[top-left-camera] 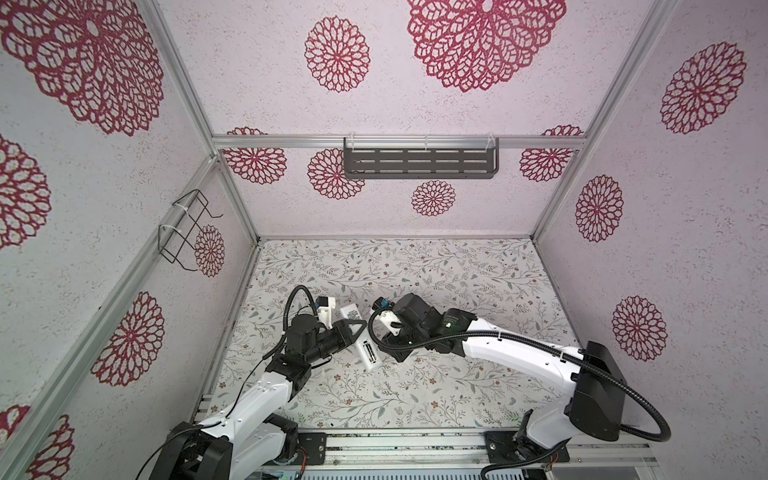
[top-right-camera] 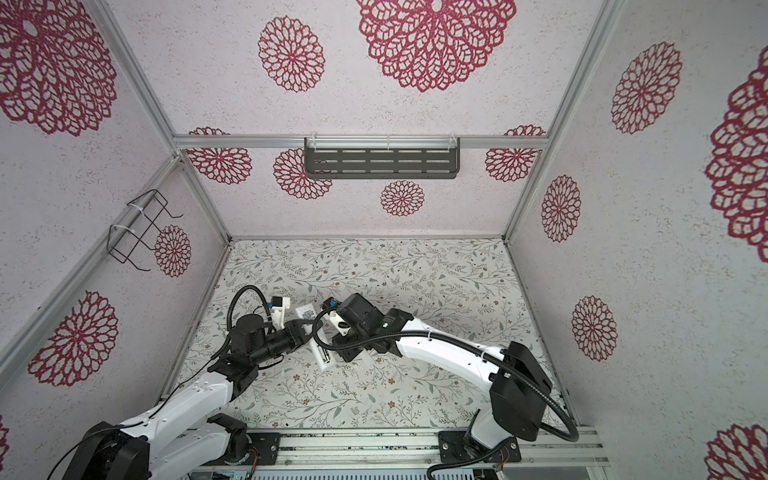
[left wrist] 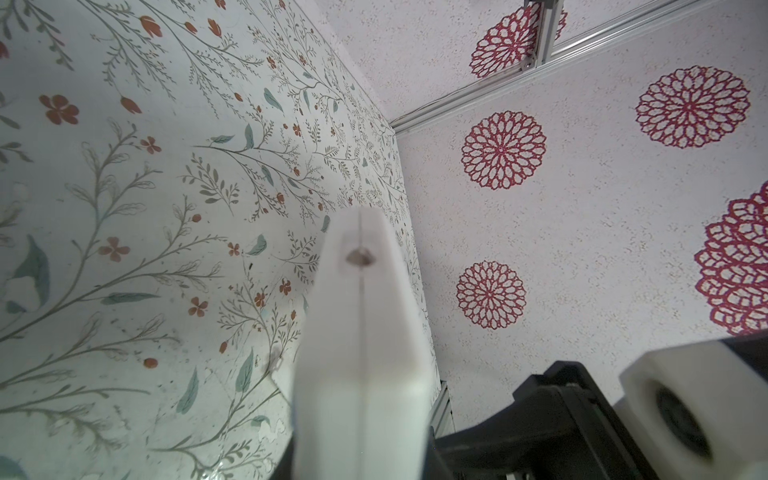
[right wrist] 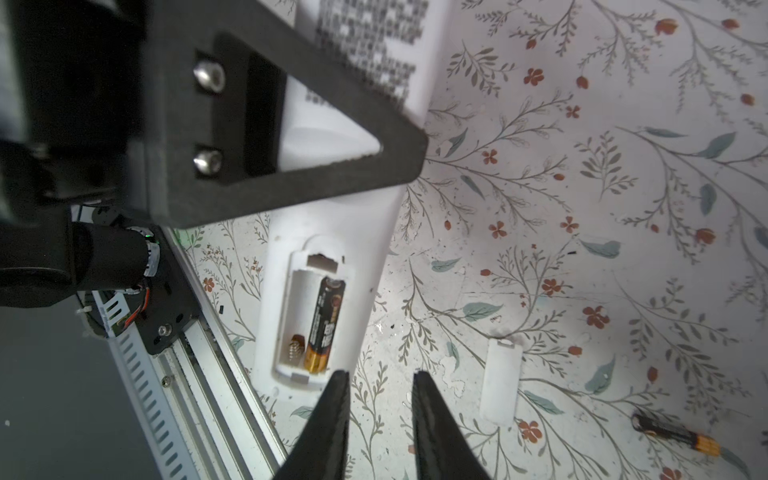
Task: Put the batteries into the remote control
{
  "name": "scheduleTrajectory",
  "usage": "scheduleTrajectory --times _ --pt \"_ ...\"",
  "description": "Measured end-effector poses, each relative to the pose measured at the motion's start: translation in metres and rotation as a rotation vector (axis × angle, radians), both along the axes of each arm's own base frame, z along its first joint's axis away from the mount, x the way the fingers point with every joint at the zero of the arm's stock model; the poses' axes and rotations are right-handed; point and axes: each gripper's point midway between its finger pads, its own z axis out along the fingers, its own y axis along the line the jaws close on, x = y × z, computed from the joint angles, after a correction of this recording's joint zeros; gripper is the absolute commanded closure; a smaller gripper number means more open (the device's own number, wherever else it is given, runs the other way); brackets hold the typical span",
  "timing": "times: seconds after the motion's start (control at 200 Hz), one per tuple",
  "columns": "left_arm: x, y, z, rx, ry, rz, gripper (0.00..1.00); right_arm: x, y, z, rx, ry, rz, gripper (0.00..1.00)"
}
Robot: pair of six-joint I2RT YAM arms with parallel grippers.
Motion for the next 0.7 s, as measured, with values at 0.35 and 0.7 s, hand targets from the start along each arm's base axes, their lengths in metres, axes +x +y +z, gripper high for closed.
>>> scheduleTrajectory --times 0.35,0.7 --pt "0.001 -0.001 -0.008 0.010 0.023 -0.006 1.00 0.010 -0.052 -0.017 -0.048 0.000 -0.126 0.50" --pt "0.001 -0.003 -0.009 0.004 0.018 -0.022 1.00 0.021 -0.130 -0.084 -0.118 0.150 -0.372 0.42"
